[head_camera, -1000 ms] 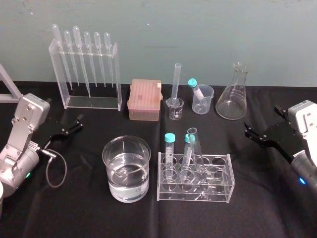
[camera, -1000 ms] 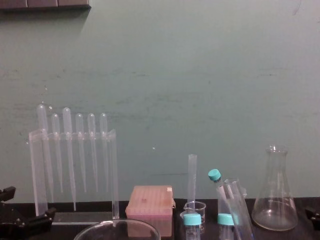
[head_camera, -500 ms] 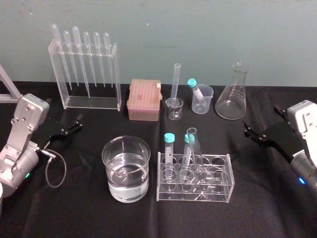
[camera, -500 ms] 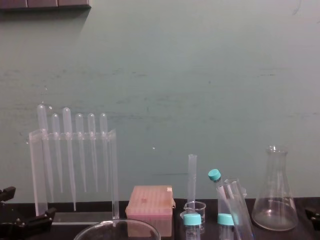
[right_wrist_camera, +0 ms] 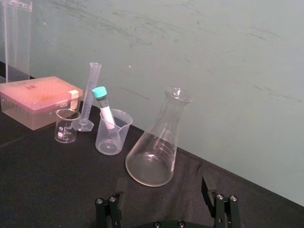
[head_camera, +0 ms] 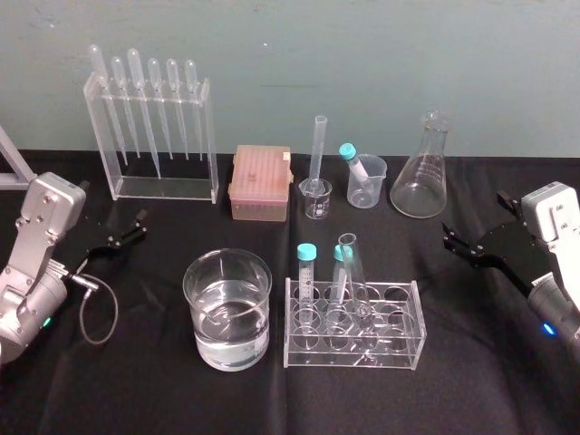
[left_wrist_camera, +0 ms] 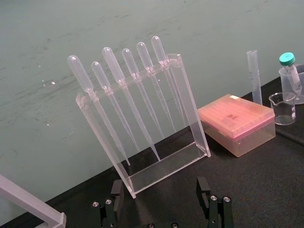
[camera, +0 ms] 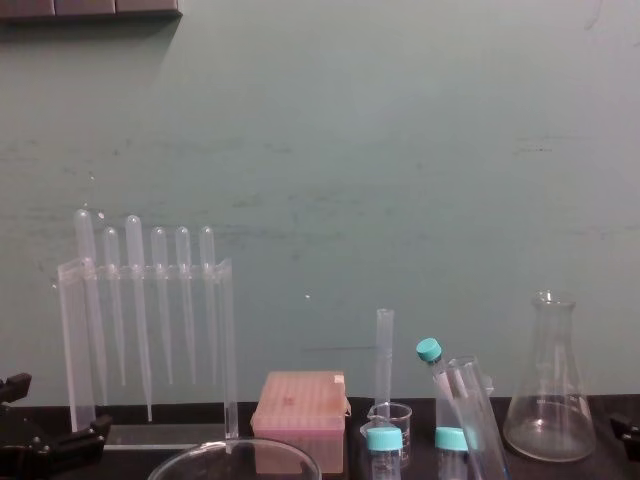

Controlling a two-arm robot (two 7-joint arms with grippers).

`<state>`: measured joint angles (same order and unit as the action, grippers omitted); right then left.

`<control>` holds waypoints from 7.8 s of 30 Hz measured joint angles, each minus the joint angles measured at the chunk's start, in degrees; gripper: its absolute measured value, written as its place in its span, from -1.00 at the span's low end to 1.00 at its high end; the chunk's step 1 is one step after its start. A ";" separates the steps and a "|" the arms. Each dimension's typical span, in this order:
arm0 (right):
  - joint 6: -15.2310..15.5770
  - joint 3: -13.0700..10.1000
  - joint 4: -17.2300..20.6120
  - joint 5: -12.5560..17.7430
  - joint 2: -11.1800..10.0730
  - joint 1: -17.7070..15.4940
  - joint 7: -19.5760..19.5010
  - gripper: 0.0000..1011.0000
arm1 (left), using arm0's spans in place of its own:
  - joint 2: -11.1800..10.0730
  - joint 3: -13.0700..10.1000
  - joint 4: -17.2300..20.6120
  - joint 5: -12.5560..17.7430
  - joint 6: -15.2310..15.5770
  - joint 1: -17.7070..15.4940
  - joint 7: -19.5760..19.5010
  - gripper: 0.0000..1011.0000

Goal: Hold the test tube with one hand and immerse one end into the beaker, then return it to the test tube rack.

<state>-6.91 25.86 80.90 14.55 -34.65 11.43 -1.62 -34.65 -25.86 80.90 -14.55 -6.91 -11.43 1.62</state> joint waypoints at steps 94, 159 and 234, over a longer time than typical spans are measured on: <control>4.96 -4.93 17.99 10.47 5.80 -8.24 27.66 0.99 | 0.00 0.00 0.00 0.01 0.00 0.00 0.00 0.98; 6.89 -3.95 16.23 9.53 5.96 -7.28 27.98 0.99 | 0.00 0.00 0.00 0.00 0.00 0.00 0.00 0.98; 3.89 -6.45 19.95 14.33 5.41 -7.42 29.65 -0.55 | 0.00 0.00 0.00 0.00 0.00 0.00 0.00 0.98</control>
<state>-3.02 19.41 100.86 28.88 -29.24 4.01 28.03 -34.64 -25.86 80.90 -14.55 -6.91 -11.43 1.62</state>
